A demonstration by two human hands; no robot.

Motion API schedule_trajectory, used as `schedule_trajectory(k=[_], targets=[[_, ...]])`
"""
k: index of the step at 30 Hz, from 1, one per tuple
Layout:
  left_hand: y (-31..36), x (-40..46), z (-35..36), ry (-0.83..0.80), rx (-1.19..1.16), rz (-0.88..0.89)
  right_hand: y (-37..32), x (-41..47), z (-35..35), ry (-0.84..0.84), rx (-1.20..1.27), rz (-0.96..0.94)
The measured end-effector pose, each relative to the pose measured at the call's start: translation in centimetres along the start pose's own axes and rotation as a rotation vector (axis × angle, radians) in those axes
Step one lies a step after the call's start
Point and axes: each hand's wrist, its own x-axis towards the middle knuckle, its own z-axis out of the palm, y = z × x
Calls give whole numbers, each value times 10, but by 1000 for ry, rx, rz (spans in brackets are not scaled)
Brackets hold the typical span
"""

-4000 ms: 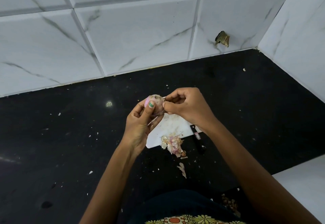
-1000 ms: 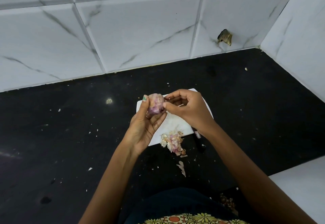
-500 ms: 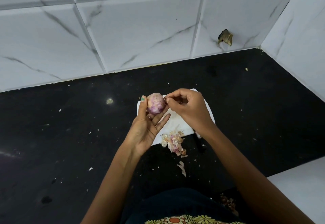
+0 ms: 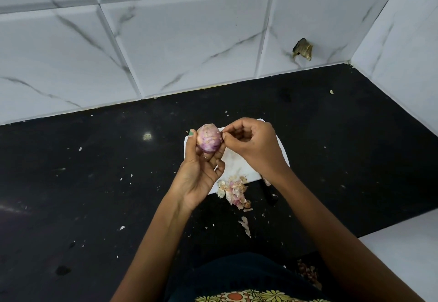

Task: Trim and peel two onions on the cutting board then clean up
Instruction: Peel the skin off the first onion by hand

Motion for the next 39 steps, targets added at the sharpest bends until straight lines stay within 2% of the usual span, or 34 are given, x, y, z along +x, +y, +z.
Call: schedule_trajectory(k=[4, 8, 13, 20, 22, 26, 30, 33, 36, 39], targets=[[-1, 2, -1, 1, -43, 15, -2, -6, 5, -31, 9, -30], [-3, 3, 0, -15, -65, 25, -3, -6, 10, 21, -48, -94], [-1, 0, 0, -64, -86, 18, -2, -1, 8, -2, -18, -48], [3, -2, -1, -131, -102, -13, 26, 4, 3, 187, -202, 20], [3, -2, -1, -122, -103, -14, 38, 2, 2, 138, -291, 108], [2, -2, -1, -42, -98, 11, 51, -4, 1, -105, -408, 278], [1, 0, -1, -7, -62, 49, 45, -5, -1, -139, -465, 222], [0, 1, -2, 5, -15, 80, 31, -2, -5, -188, -285, 188], [-1, 1, -1, 18, 30, 115, 11, 1, -5, -122, -62, 148], [-2, 1, 0, 38, 95, 153, -2, -1, -2, -93, -21, 110]])
